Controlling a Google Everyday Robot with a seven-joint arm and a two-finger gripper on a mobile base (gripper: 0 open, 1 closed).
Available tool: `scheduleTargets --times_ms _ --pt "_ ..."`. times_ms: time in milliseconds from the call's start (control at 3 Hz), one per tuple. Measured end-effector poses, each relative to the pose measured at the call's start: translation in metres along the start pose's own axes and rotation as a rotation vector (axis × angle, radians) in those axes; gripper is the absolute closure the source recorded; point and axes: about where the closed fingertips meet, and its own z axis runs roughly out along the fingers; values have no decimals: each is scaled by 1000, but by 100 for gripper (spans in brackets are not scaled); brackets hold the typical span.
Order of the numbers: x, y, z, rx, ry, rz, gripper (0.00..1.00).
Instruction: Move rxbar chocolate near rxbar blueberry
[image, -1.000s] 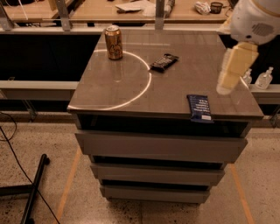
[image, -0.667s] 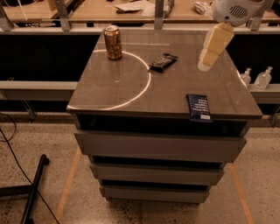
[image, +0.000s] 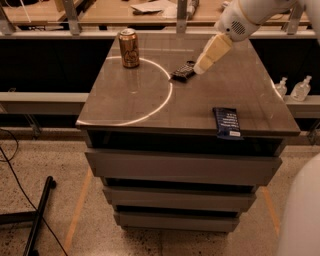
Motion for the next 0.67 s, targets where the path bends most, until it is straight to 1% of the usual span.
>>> scheduleTargets --times_ms 333,667 --pt "7 -22 45 10 -70 122 0" --pt "14 -42 83 10 -138 236 0"
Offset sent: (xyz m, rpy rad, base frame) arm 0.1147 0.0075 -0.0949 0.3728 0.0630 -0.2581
